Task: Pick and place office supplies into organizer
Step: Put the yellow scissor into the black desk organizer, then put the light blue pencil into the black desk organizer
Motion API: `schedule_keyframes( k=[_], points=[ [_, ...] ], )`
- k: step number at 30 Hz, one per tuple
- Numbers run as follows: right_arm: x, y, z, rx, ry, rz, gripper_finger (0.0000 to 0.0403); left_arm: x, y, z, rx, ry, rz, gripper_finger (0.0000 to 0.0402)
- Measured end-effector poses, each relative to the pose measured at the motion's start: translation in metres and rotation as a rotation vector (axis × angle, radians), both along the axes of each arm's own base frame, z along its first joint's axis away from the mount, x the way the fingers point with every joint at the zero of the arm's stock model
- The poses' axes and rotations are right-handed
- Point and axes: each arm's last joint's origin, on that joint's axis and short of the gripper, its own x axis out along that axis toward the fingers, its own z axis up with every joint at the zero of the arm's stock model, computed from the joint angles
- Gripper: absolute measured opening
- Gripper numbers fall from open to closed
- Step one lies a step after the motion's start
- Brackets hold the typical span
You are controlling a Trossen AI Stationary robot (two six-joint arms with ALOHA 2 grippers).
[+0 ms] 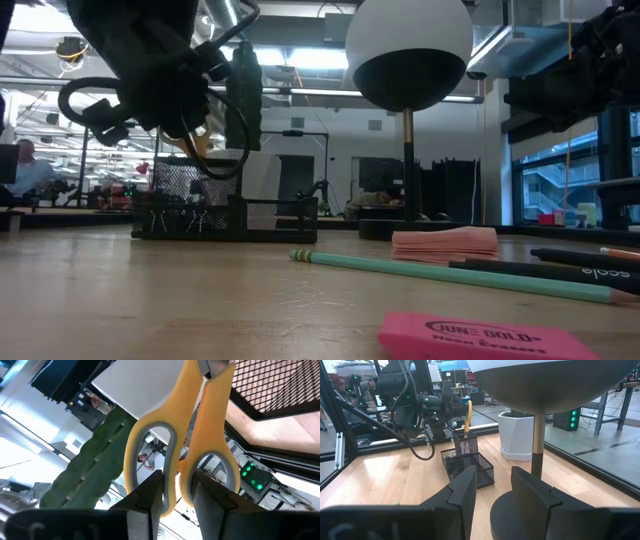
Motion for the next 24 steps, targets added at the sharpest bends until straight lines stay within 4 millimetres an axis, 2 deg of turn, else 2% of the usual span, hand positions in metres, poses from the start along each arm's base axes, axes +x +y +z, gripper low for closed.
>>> schedule_keyframes(
  k=[6, 14, 18, 24],
  points=[
    [0.000, 0.000, 0.000, 0.000, 0.000, 0.000, 0.0126, 0.000, 0.000, 0.001, -0.005, -0.006, 0.004, 0.0108],
    [0.000, 0.000, 0.000, -0.004, 0.001, 0.000, 0.0126, 0.002, -0.004, 0.006, -0.105, -0.061, 0.092, 0.0130],
    [0.000, 0.000, 0.000, -0.003, 0.001, 0.000, 0.0126, 0.003, -0.009, 0.020, -0.132, -0.174, 0.090, 0.0137],
    [0.000, 0.000, 0.000, -0.001, 0.001, 0.000, 0.0126, -0.001, -0.015, 0.053, -0.273, -0.347, 0.153, 0.0141]
  ],
)
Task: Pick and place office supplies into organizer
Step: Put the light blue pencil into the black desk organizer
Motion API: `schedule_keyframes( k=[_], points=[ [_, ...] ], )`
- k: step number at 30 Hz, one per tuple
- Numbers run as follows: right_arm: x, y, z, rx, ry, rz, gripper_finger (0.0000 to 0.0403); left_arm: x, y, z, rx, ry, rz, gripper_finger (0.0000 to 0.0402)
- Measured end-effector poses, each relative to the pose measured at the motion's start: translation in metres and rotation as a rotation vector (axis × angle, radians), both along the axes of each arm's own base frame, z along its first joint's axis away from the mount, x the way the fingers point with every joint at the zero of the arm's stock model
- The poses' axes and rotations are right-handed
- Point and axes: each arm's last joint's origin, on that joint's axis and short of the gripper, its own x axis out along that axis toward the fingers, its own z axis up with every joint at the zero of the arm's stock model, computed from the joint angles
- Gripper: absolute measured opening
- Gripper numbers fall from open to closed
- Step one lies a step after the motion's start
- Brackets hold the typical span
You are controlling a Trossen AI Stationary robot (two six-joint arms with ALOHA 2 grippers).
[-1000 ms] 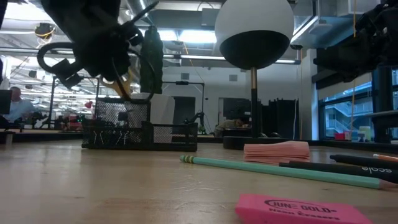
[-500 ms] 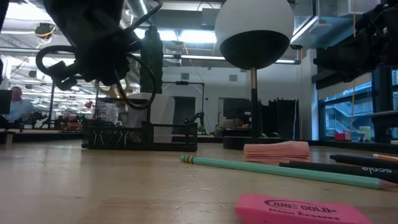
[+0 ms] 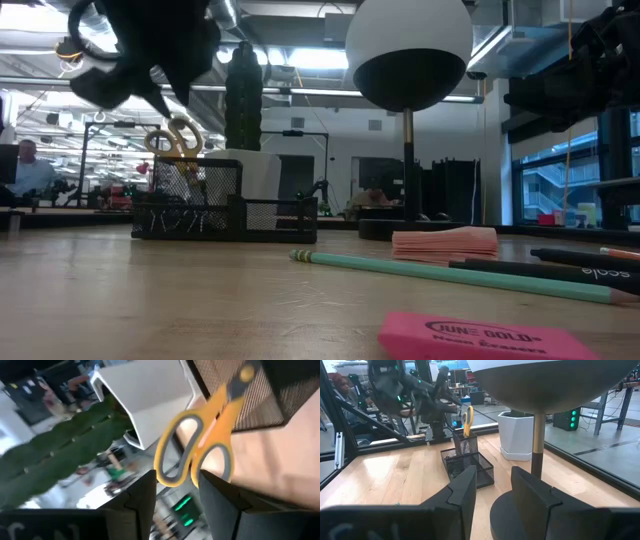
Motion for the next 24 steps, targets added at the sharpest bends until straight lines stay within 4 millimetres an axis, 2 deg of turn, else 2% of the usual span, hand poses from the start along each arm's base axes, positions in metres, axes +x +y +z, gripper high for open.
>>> schedule_keyframes(
  k=[5, 10, 18, 21, 24],
  points=[
    [0.000, 0.000, 0.000, 0.000, -0.001, 0.000, 0.0126, -0.002, -0.009, 0.026, -0.116, -0.184, 0.050, 0.0140],
    [0.000, 0.000, 0.000, -0.001, 0.000, 0.000, 0.0126, 0.014, -0.026, 0.043, -0.283, -0.386, 0.022, 0.0140],
    [0.000, 0.000, 0.000, -0.003, 0.001, 0.000, 0.0126, 0.052, -0.051, 0.047, -0.541, -0.615, -0.166, 0.0134],
    [0.000, 0.000, 0.000, -0.001, 0.000, 0.000, 0.0127, 0.061, -0.055, 0.045, -0.600, -0.655, -0.198, 0.0134],
    [0.000, 0.000, 0.000, -0.008, 0.002, 0.000, 0.0127, 0.071, -0.061, 0.035, -0.661, -0.649, -0.208, 0.0133]
  ],
)
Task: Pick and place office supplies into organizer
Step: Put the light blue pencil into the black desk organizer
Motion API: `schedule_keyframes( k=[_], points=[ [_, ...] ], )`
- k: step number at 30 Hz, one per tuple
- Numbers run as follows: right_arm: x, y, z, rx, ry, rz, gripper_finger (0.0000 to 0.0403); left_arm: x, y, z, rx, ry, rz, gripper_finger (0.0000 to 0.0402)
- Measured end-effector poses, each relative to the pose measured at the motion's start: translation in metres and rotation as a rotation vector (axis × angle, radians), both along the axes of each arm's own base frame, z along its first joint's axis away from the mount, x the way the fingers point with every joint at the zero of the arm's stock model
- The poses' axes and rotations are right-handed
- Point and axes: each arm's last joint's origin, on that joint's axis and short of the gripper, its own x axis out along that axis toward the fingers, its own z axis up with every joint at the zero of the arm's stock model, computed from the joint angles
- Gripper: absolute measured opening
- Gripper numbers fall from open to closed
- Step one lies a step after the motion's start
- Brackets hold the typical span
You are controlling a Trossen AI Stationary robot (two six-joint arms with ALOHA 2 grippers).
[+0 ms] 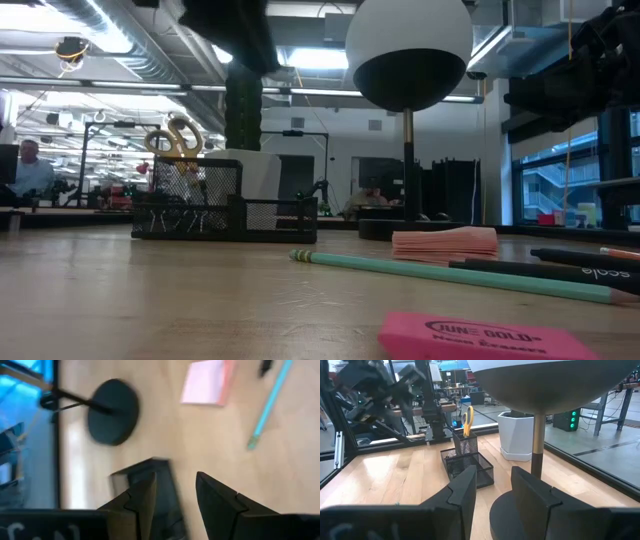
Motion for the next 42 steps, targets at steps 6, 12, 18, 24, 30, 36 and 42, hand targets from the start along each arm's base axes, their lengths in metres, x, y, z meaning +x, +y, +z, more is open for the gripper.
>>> schedule_keyframes(
  k=[6, 12, 18, 24, 30, 36, 42],
  points=[
    [0.000, 0.000, 0.000, -0.038, 0.008, 0.000, 0.0127, 0.025, -0.015, -0.035, -0.032, 0.035, -0.066, 0.0132],
    [0.000, 0.000, 0.001, -0.035, -0.004, 0.000, 0.0127, 0.047, -0.025, -0.074, -0.077, 0.058, -0.077, 0.0132],
    [0.000, 0.000, 0.001, -0.038, -0.003, 0.000, 0.0127, 0.060, -0.032, -0.101, -0.163, 0.081, -0.128, 0.0132],
    [0.000, 0.000, 0.001, -0.038, -0.002, 0.000, 0.0127, 0.066, -0.026, -0.110, -0.249, 0.096, -0.101, 0.0128],
    [0.000, 0.000, 0.000, -0.037, 0.008, 0.000, 0.0127, 0.072, -0.012, -0.118, -0.325, 0.132, -0.083, 0.0123],
    [0.000, 0.000, 0.000, -0.038, 0.010, 0.000, 0.0126, 0.071, 0.000, -0.127, -0.357, 0.218, -0.061, 0.0117],
    [0.000, 0.000, 0.000, -0.038, 0.010, 0.001, 0.0126, 0.072, 0.003, -0.134, -0.383, 0.245, -0.063, 0.0111]
  ],
)
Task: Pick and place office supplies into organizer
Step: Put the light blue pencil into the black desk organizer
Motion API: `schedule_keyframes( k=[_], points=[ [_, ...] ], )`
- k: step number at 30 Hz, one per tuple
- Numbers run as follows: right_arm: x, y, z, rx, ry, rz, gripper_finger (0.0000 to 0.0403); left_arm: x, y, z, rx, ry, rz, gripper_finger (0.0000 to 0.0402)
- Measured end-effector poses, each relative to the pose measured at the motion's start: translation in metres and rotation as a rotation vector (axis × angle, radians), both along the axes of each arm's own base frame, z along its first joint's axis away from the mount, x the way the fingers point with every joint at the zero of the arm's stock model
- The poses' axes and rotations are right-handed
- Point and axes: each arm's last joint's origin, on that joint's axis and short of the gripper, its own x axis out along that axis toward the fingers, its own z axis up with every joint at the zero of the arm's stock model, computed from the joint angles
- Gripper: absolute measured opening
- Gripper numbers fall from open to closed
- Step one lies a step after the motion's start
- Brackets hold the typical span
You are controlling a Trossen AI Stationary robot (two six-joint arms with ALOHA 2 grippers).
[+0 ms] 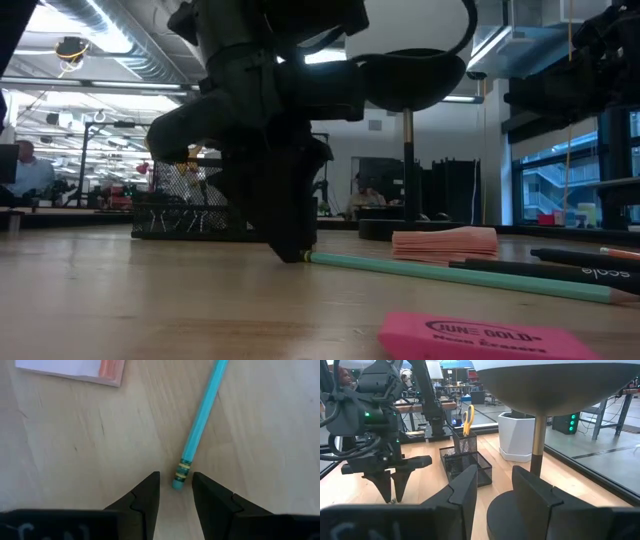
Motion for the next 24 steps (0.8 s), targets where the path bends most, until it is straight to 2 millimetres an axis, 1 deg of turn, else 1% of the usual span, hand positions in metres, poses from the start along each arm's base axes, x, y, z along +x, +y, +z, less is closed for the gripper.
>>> schedule_keyframes(
  k=[7, 17, 20, 24],
  points=[
    [0.000, 0.000, 0.000, 0.035, -0.010, 0.000, 0.0126, 0.002, -0.001, -0.014, -0.024, 0.045, -0.010, 0.0090],
    [0.000, 0.000, 0.000, 0.053, -0.015, 0.000, 0.0126, 0.002, -0.004, -0.015, -0.034, 0.039, -0.018, 0.0027],
    [0.000, 0.000, 0.000, 0.053, -0.014, 0.000, 0.0126, 0.001, -0.005, -0.015, -0.030, 0.039, -0.021, 0.0016],
    [0.000, 0.000, 0.000, 0.053, -0.014, 0.000, 0.0126, 0.000, -0.008, -0.015, -0.020, 0.040, -0.019, 0.0012]
  ],
)
